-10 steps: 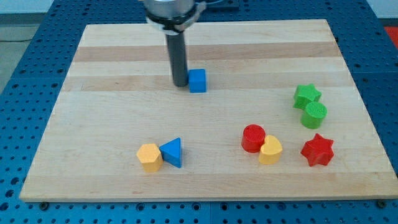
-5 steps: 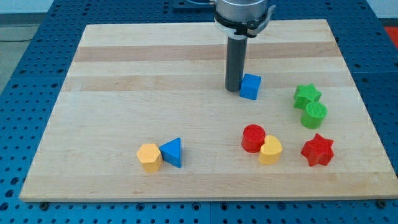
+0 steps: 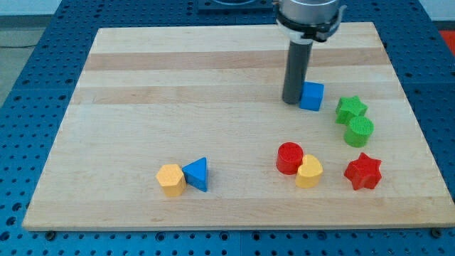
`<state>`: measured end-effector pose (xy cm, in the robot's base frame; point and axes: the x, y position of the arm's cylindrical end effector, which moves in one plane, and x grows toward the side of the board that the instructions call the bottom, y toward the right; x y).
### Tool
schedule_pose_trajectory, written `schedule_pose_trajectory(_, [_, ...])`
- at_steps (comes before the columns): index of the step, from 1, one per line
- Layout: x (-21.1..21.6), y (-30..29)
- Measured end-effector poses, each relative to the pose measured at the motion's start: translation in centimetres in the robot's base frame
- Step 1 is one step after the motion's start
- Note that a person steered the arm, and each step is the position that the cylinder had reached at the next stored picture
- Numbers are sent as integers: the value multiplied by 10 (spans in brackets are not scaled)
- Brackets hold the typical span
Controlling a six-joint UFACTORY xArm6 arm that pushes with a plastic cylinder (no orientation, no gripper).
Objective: Move the blue cube above the green star
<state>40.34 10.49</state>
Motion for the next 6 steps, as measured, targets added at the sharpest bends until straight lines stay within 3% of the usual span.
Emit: schedule_pose_trajectory(6, [-2,42])
